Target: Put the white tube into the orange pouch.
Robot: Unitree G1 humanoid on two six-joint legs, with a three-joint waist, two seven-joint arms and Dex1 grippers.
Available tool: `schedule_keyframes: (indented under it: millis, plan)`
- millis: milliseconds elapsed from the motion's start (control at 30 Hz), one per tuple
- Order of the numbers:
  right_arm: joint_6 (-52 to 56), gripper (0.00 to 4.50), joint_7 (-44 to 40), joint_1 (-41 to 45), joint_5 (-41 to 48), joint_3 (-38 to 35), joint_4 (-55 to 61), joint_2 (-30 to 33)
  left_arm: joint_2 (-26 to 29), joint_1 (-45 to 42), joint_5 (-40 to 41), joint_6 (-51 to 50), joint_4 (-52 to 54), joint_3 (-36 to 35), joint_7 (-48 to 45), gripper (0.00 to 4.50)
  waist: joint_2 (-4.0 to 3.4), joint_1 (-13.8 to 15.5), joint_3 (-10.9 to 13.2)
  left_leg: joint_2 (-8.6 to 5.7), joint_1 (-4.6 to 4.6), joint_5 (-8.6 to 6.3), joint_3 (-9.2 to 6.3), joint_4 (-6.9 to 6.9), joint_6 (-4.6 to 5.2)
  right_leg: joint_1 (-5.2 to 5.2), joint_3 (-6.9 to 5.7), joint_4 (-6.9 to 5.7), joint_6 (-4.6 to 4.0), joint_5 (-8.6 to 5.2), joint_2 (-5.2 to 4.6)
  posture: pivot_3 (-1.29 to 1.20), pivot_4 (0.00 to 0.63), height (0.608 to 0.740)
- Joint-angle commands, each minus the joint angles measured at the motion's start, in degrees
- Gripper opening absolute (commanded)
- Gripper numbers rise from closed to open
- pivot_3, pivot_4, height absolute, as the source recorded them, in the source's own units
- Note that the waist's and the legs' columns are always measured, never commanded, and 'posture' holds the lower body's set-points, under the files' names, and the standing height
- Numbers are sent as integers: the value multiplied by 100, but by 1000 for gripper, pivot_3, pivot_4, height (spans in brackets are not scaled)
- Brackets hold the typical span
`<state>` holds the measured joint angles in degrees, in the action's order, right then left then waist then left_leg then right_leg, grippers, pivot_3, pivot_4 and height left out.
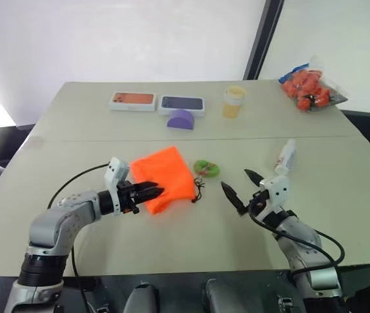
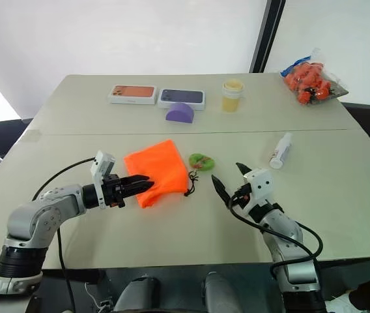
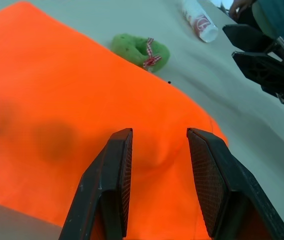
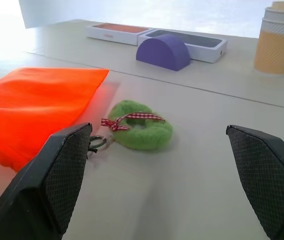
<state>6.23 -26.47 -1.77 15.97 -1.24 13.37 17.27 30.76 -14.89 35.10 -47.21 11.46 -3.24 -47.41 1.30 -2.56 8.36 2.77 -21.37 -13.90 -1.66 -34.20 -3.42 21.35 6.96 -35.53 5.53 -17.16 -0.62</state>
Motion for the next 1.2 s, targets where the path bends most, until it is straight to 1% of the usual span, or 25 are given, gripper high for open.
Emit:
schedule_keyframes:
  millis: [33,200,300,400,533,633,700,900,1033,1200]
  plan:
    - [3,4500,3,-6,48,-10,258,-27,365,-71,-421,685,403,340,-379,1804,0,1,0,0,0,0,0,2,0,0,0,2,0,0,0,0,150,723]
    - [49,4500,-97,-31,22,46,297,63,731,-245,-690,1156,939,698,-697,1804,0,5,1,1,-2,0,3,6,0,1,2,8,-2,0,-3,0,150,723]
    - [83,4500,-149,-37,39,58,300,78,943,-251,-1389,1645,1372,1286,-669,1804,-2,3,1,1,-2,0,6,7,0,0,5,14,-2,0,-5,0,150,723]
    - [112,4500,-178,-56,56,55,322,97,1104,-181,-1989,2096,1592,1737,-645,1804,-2,0,1,1,-3,0,11,8,0,1,10,17,-2,-1,-6,0,150,723]
    - [153,4500,-216,-98,71,55,356,111,1071,-225,-2896,2600,1426,2124,-229,1804,-2,4,1,2,-2,0,11,9,1,3,12,16,-2,0,-4,0,150,723]
    - [186,4500,-252,-89,70,80,354,111,790,-348,-3193,2632,1112,2046,225,1804,-1,5,1,2,-3,0,11,8,1,1,12,16,-2,0,-5,0,150,723]
    - [186,4500,-274,-66,70,76,326,109,705,-354,-3190,2595,1002,1964,245,1804,-1,4,1,1,-3,0,12,5,1,1,12,16,-2,-1,-4,0,150,723]
    - [129,4500,-302,11,32,99,208,61,795,-186,-3251,2861,676,1951,62,1804,-1,0,1,4,-2,0,11,13,2,4,10,15,-1,-1,0,0,150,723]
    - [39,4500,-281,20,-30,166,134,-21,459,-177,-2602,2370,467,1464,117,1804,-1,6,1,4,-3,0,11,11,2,2,8,14,-1,0,0,0,150,723]
    - [-88,4500,-218,52,-81,205,36,-107,238,-271,-2005,1884,176,997,46,1804,-1,2,1,3,0,0,11,5,2,0,8,9,0,-1,0,0,150,723]
